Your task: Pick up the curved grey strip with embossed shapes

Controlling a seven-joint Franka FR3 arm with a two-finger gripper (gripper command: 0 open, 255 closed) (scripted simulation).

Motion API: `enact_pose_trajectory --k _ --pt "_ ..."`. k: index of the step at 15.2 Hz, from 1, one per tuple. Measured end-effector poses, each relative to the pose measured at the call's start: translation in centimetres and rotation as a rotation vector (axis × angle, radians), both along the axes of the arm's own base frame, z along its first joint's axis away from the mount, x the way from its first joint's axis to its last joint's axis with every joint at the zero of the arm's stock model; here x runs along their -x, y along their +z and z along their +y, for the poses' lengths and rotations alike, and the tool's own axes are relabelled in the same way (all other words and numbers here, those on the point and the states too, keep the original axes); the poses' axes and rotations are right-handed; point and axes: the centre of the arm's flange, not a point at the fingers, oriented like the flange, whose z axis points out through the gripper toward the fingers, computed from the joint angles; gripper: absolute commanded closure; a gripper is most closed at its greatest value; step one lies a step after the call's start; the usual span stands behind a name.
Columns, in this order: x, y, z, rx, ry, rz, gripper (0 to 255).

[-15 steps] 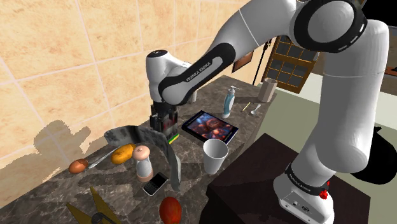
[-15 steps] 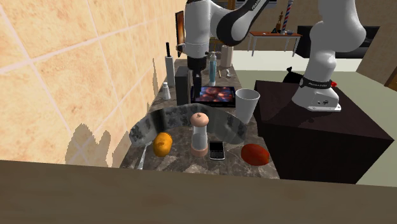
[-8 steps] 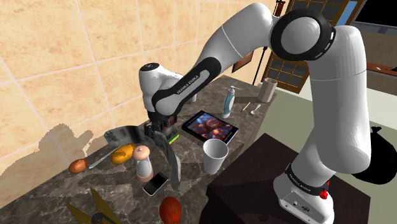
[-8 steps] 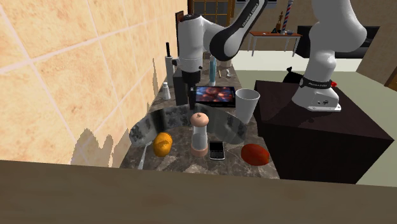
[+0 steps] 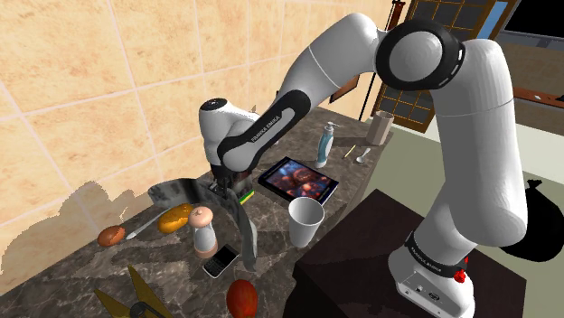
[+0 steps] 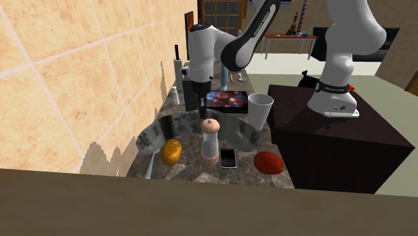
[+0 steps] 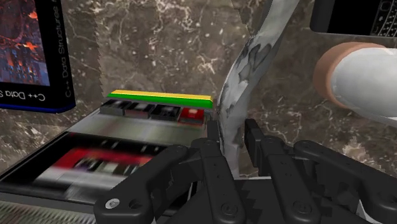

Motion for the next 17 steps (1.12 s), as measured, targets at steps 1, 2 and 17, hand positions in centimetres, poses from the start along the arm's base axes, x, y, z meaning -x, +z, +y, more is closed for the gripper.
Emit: enact_pose_trajectory --k 1,2,17 --pt "0.0 0.0 0.0 0.000 0.000 0.000 255" --pt "0.0 0.0 0.0 0.000 0.000 0.000 255" --pt "0.0 4.6 0.1 0.000 0.000 0.002 255"
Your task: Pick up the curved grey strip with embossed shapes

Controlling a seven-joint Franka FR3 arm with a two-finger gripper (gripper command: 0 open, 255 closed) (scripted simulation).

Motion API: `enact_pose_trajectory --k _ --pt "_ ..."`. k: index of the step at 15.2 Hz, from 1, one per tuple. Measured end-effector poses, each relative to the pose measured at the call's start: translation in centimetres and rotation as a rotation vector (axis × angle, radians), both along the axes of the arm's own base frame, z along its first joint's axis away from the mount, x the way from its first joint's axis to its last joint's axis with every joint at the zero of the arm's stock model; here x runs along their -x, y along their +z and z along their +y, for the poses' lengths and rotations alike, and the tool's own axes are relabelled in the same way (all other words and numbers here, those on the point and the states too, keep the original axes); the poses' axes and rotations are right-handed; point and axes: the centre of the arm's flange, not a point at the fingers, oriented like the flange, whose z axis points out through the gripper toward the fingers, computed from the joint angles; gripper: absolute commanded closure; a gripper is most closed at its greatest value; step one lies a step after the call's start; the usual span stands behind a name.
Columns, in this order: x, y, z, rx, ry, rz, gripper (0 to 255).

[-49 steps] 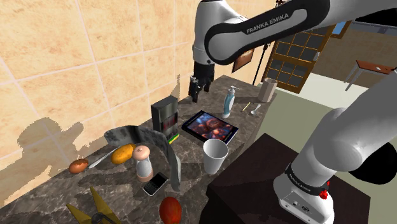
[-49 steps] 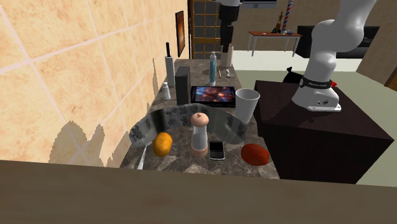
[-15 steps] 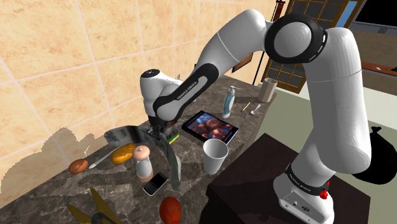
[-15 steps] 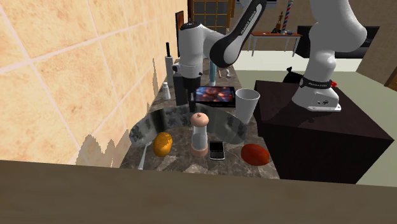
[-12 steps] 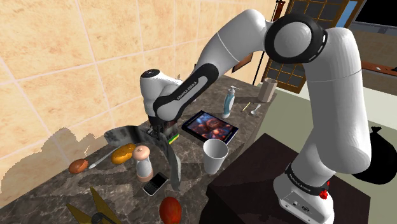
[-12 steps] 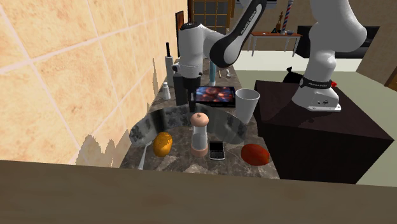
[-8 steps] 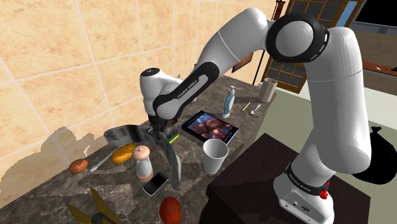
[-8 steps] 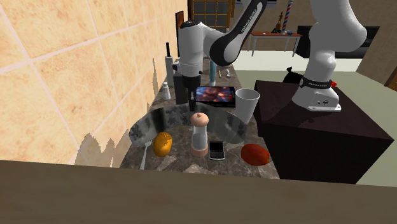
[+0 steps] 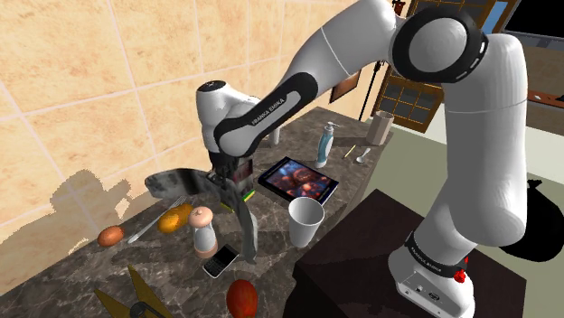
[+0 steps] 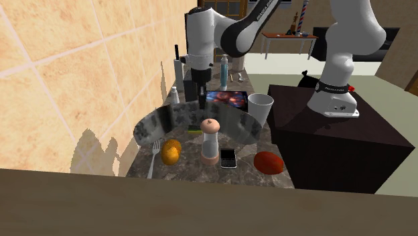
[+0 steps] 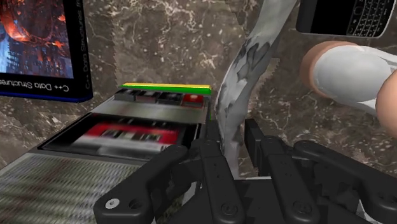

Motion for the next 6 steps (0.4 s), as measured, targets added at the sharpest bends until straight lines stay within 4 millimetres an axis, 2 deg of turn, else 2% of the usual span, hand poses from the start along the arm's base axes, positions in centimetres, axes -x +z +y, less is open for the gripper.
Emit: enact_pose_trajectory --k 6 --pt "0.1 3.0 -0.1 0.000 0.000 -0.001 255"
